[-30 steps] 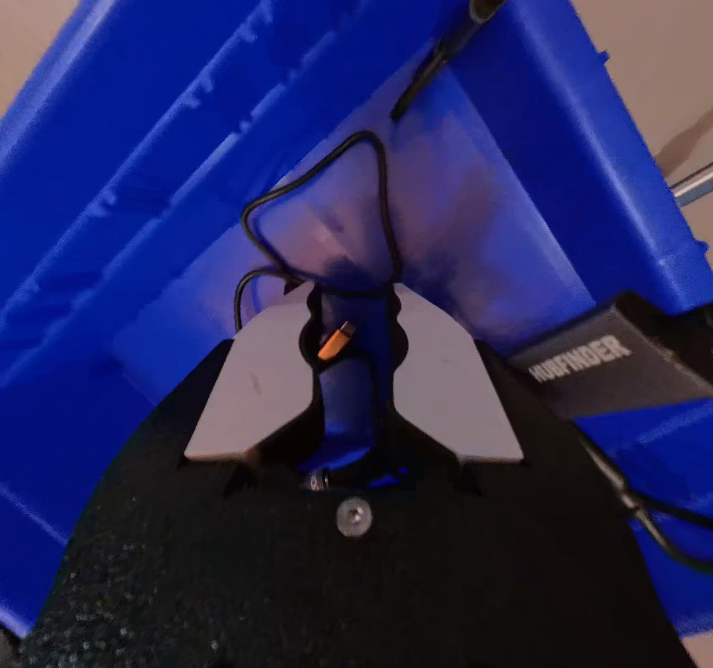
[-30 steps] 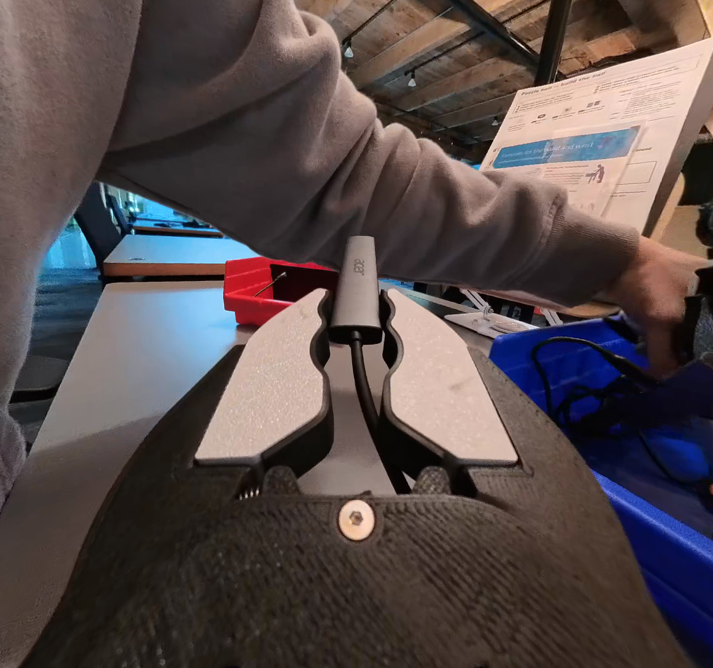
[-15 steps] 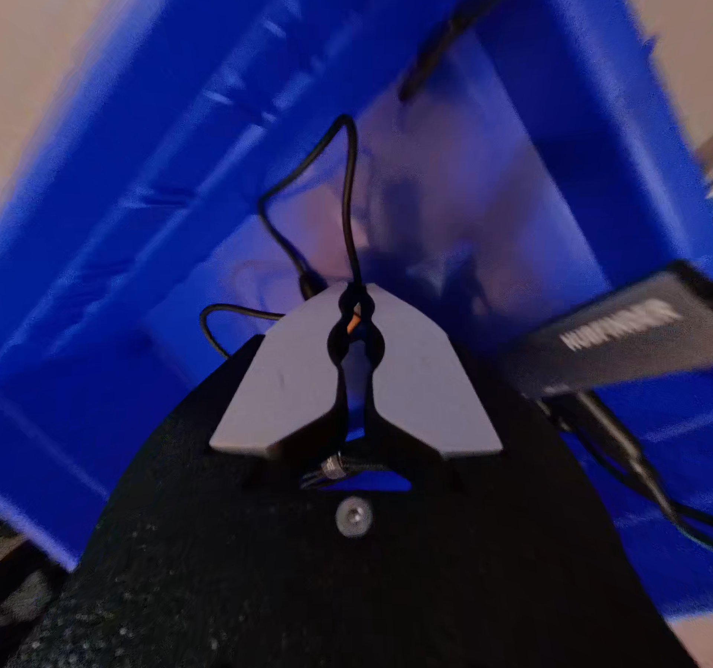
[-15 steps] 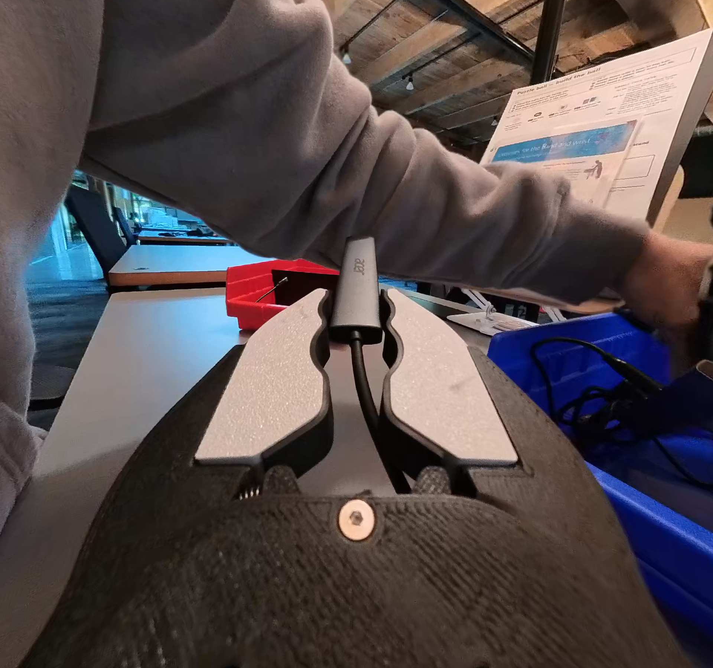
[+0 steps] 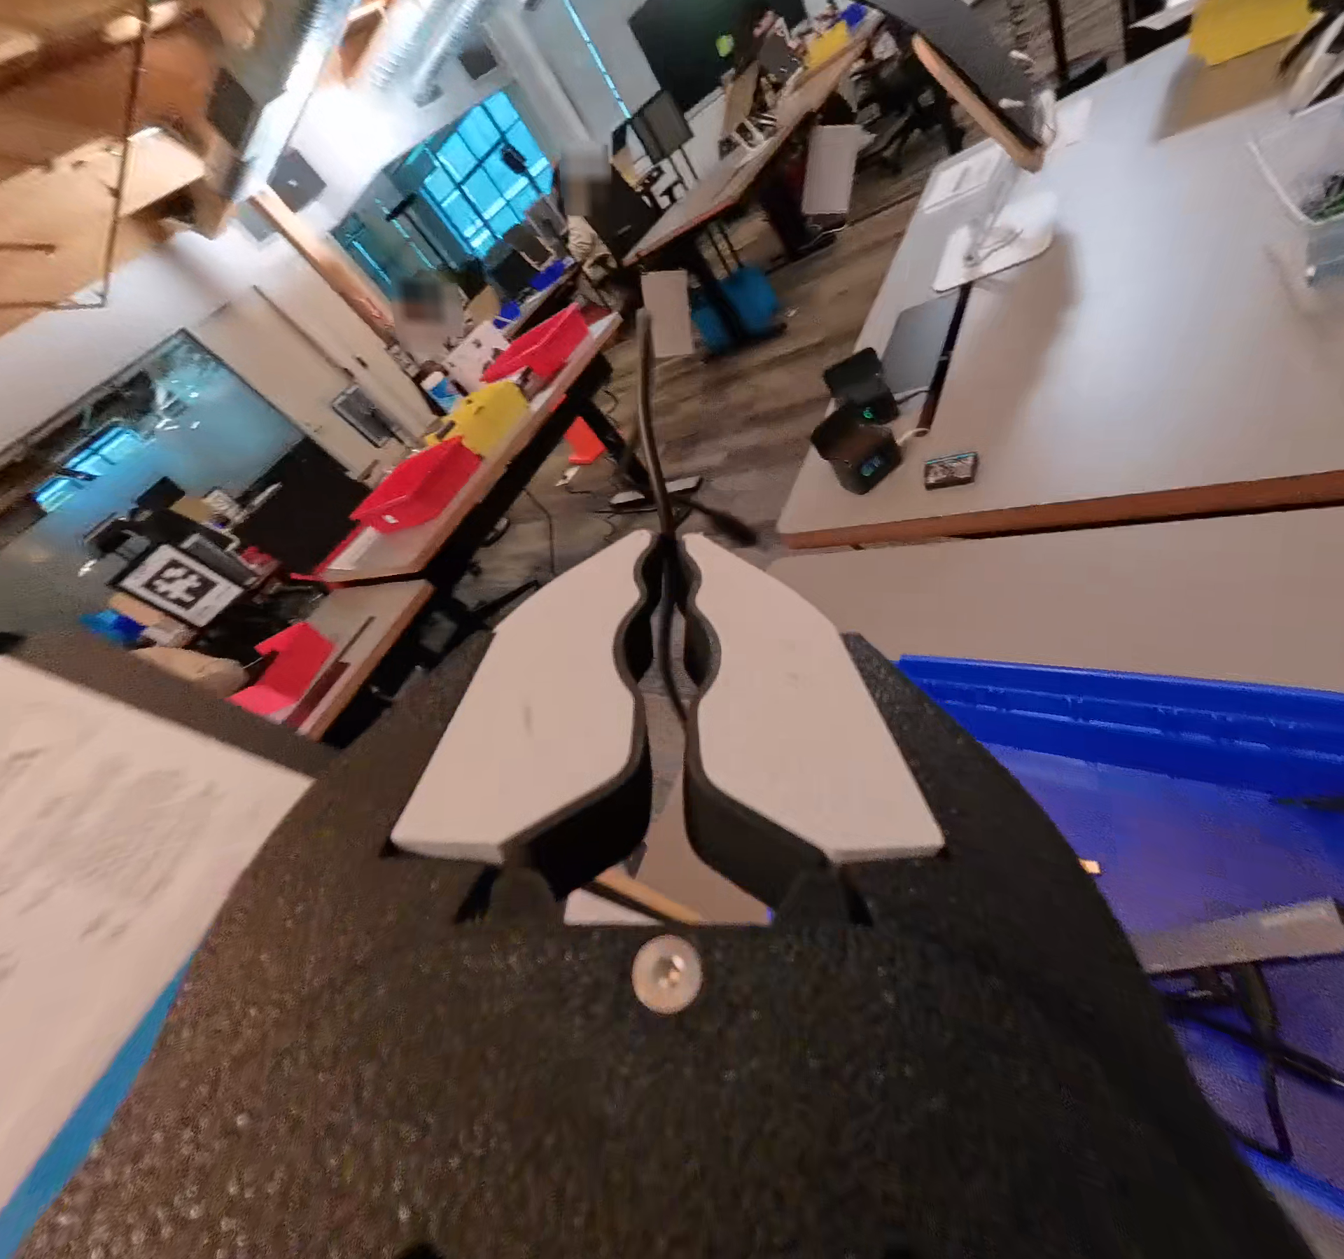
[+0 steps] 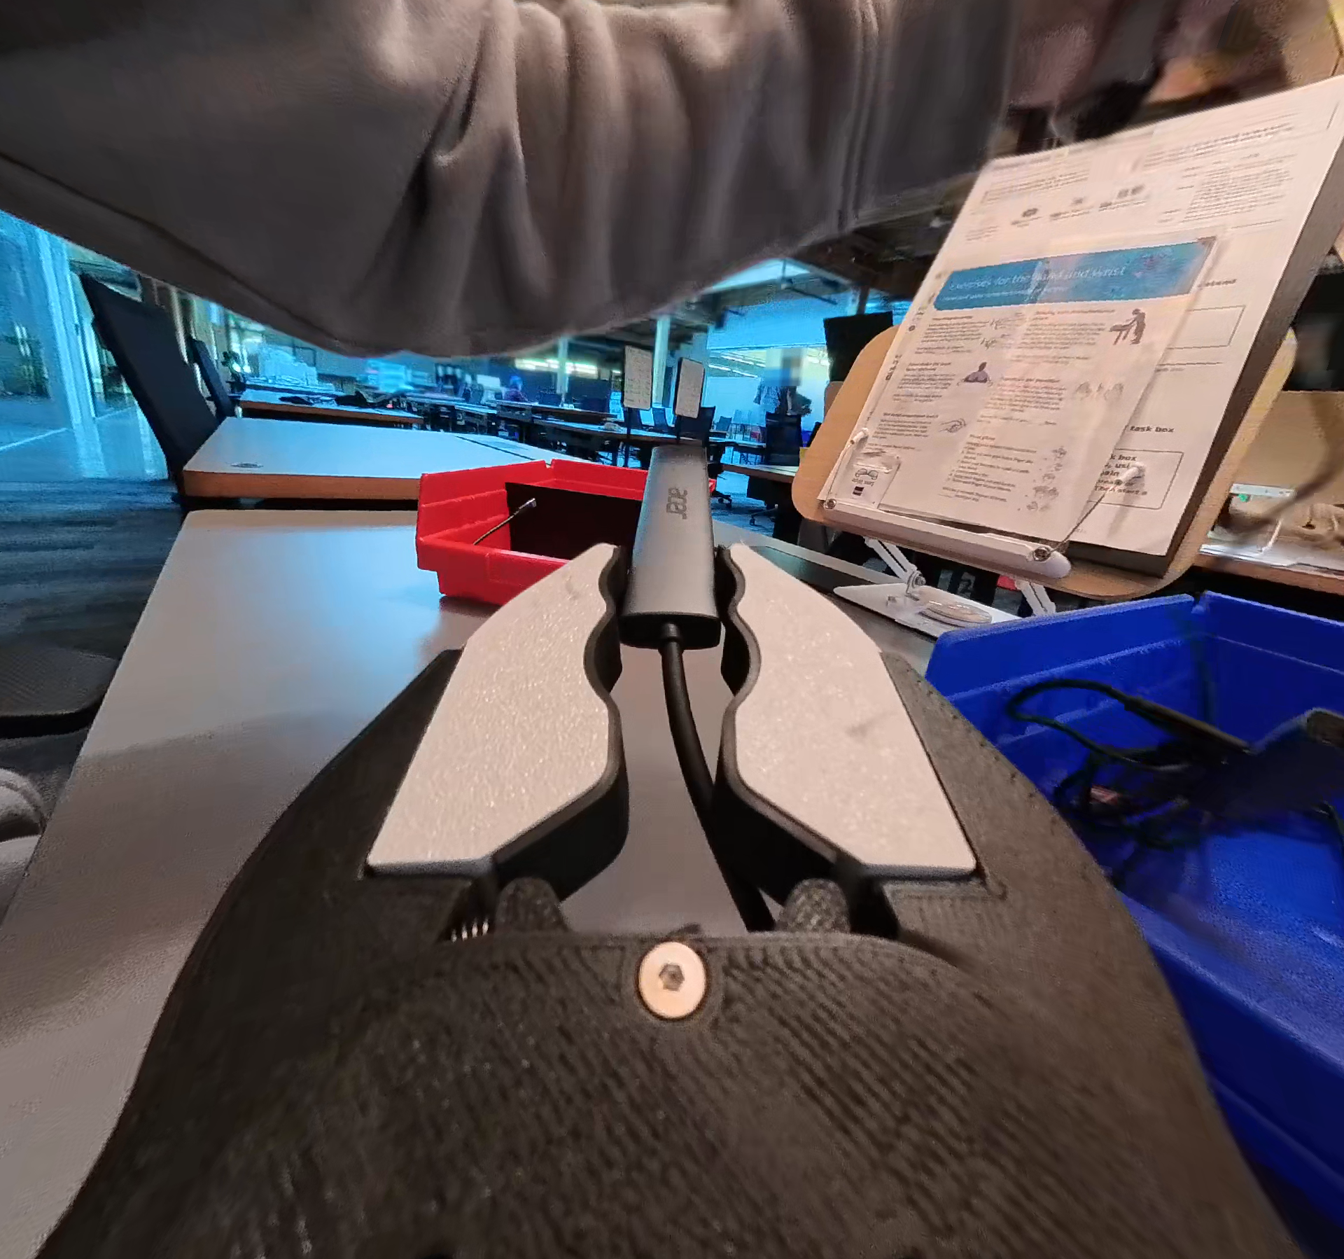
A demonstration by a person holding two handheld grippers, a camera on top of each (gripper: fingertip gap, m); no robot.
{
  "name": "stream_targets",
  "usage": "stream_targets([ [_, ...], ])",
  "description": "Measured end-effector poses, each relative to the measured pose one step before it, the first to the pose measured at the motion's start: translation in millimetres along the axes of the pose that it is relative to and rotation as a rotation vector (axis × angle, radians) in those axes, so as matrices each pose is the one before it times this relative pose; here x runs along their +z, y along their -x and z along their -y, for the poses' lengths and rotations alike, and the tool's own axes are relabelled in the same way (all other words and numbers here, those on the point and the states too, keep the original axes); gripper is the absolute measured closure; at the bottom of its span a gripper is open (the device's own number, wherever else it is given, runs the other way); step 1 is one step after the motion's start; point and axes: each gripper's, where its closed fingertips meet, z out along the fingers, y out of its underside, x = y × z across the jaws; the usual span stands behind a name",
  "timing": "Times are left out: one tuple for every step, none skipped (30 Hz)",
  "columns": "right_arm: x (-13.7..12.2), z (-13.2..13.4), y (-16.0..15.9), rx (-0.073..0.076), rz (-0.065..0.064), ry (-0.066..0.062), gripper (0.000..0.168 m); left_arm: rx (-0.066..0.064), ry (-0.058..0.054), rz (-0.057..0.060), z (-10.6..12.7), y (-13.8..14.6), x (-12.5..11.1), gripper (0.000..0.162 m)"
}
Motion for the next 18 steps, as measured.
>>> stream_targets([
  [0.09,0.01,-0.42,-0.0002,-0.0038,0.0005,0.145,0.0006,-0.0036,0.0263,9.14,9.66,-12.91,0.160],
  [0.04,-0.13,-0.32,-0.0011,-0.0033,0.0009,0.145,-0.0074,-0.0064,0.0222,7.92,7.95,-11.15,0.160],
  [0.13,-0.18,0.12,-0.0022,-0.0008,0.0012,0.145,-0.0137,-0.0111,0.0000,6.94,3.29,-9.24,0.160],
  [0.29,-0.21,0.41,-0.0017,0.0012,0.0024,0.145,-0.0195,0.0010,-0.0315,3.79,-3.57,-6.51,0.160],
  [0.08,-0.26,-0.10,-0.0018,-0.0020,0.0018,0.145,-0.0114,0.0163,-0.0315,-0.48,-6.88,-3.58,0.160],
  [0.15,-0.09,-0.04,-0.0013,-0.0018,0.0012,0.145,0.0098,0.0219,-0.0180,-3.94,-8.34,-0.61,0.159],
  [0.12,-0.14,-0.01,0.0008,0.0004,0.0013,0.145,0.0253,0.0317,-0.0360,-7.89,-13.44,3.18,0.160],
  [-0.08,0.06,-0.54,0.0022,-0.0024,-0.0006,0.145,0.0260,0.0537,-0.0774,-12.53,-20.72,7.61,0.159],
  [-0.17,0.26,-0.62,0.0022,-0.0038,-0.0023,0.145,0.0204,0.0621,-0.0878,-14.22,-23.26,12.31,0.159],
  [-0.22,0.21,-0.18,0.0041,0.0017,-0.0014,0.145,0.0249,0.0497,-0.0638,-12.15,-20.51,16.20,0.159],
  [-0.36,0.27,-1.04,0.0033,-0.0054,-0.0029,0.145,0.0376,0.0499,-0.0477,-11.25,-18.42,18.35,0.159],
  [-0.41,0.59,-1.02,0.0011,-0.0072,-0.0046,0.145,0.0462,0.0681,-0.0448,-11.81,-16.62,19.63,0.159],
  [-0.43,0.35,0.08,0.0007,0.0008,-0.0029,0.145,0.0481,0.0738,-0.0374,-11.09,-13.90,20.25,0.158],
  [-0.10,0.22,0.13,0.0003,0.0016,-0.0013,0.145,0.0439,0.0582,-0.0355,-8.33,-11.84,20.21,0.158],
  [-0.09,0.00,-0.37,-0.0004,-0.0035,-0.0004,0.145,0.0390,0.0394,-0.0572,-6.01,-13.35,18.98,0.158],
  [0.04,0.08,0.11,-0.0024,-0.0017,-0.0003,0.145,0.0428,0.0283,-0.0859,-4.67,-15.16,16.48,0.158],
  [0.07,-0.07,0.87,-0.0045,0.0038,0.0008,0.145,0.0448,0.0215,-0.1013,-4.03,-14.98,12.68,0.154],
  [0.18,-0.26,0.89,-0.0048,0.0026,0.0020,0.145,0.0229,0.0105,-0.0866,-2.24,-9.96,8.27,0.134],
])
